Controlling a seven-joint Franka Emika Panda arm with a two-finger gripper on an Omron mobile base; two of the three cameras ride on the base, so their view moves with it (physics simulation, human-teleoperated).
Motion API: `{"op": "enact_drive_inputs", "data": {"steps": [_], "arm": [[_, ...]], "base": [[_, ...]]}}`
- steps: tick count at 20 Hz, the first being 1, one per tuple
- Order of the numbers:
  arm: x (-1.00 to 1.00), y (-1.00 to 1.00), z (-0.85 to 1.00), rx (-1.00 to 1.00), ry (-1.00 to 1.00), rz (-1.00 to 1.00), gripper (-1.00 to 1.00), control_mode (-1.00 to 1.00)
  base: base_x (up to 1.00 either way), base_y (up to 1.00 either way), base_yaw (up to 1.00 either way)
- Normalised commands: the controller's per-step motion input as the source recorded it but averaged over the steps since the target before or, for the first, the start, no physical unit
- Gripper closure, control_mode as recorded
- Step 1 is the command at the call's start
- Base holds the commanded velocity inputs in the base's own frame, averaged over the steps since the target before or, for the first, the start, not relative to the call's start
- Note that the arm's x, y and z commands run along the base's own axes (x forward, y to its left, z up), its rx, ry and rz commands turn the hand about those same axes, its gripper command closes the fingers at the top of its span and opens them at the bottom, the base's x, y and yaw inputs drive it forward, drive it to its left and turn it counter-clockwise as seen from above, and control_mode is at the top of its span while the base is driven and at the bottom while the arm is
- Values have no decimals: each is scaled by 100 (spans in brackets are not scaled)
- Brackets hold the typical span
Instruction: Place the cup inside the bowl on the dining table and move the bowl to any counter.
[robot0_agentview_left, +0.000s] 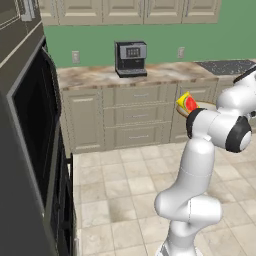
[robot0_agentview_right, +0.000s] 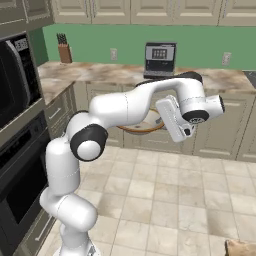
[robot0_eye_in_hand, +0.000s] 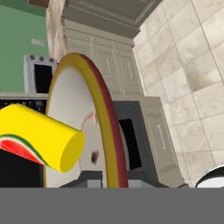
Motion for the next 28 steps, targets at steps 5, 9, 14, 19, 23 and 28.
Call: {"op": "enact_drive_inputs", "data": {"steps": [5,9,14,19,23,28], "arm": [[0,0,0,0,0,0,100,100],[0,0,0,0,0,0,100,100],[0,0,0,0,0,0,100,100],[0,0,0,0,0,0,100,100],[0,0,0,0,0,0,100,100],[0,0,0,0,0,0,100,100]], "base": [[85,24,0],[89,24,0],[91,22,0],[90,23,0],[89,23,0],[89,23,0]]}}
